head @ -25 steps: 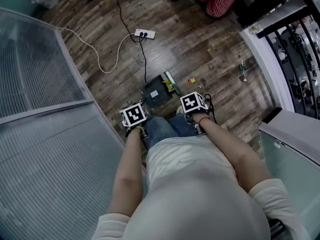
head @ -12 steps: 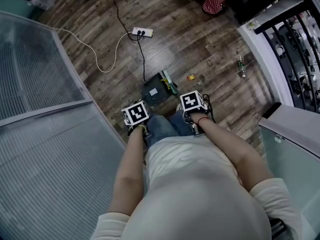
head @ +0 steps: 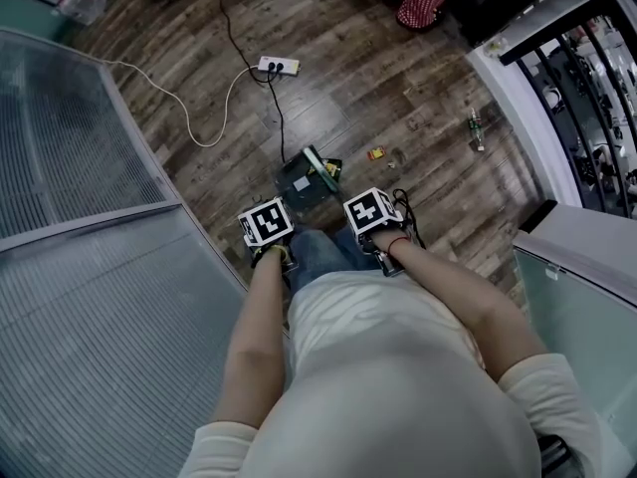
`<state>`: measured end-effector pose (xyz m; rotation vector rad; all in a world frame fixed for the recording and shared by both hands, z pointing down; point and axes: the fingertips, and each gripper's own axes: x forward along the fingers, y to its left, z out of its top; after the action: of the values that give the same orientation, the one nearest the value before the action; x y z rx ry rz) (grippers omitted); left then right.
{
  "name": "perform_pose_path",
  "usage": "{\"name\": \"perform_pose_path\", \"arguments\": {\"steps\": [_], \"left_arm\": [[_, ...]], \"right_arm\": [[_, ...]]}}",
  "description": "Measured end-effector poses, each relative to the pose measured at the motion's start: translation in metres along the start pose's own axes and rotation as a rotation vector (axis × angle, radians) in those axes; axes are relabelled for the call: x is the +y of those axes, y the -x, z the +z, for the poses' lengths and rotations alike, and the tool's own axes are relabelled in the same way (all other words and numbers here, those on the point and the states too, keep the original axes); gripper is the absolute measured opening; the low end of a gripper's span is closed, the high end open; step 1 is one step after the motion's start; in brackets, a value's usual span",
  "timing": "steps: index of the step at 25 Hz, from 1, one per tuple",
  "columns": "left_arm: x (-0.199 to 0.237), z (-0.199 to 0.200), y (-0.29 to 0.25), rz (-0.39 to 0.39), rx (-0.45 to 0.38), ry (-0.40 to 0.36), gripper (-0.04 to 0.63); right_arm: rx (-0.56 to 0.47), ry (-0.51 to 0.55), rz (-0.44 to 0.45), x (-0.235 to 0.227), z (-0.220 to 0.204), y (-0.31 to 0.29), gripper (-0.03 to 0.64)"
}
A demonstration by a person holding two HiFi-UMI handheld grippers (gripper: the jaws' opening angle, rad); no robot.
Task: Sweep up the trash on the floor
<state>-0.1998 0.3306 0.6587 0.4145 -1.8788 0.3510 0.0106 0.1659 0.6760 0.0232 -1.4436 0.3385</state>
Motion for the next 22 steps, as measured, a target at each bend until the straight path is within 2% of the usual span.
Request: {"name": "perform_pose_path", "arguments": {"steps": [2,5,8,11,19,22], "left_arm": [[0.005,0.004,0.003,0.028,-0.009,-0.015,0.095],[0.0,0.0,0.002,0.003,0.0,-0.001,0.095],[0.006,0.0,0.004,0.023,-0.008,-0.012,0.095],[0.002,-0.003,0.001,-0.001,0.003,0.0,0.095],[0.007,0.005,0.006,0.042,-0.016,-0.024,0.095],[-0.001,-0.003,0.0,-0.014,0.006,0.009,0.095]], "right_arm": [[0.002,0.0,0.007,0.001,-0.001,0.001,0.098],[0.009,-0.035,0.062,0.006,-0.005,0.002,0.098],[0.02,-0.036,0.117,0.021,-0.01,0.001,0.098],[0.024,0.017,0.12,0.03,-0.011,0.002,0.098],[0.02,0.036,0.144,0.03,-0.012,0.012,0.098],[0.007,0.022,0.154,0.023,-0.013,0.019,0.098]]}}
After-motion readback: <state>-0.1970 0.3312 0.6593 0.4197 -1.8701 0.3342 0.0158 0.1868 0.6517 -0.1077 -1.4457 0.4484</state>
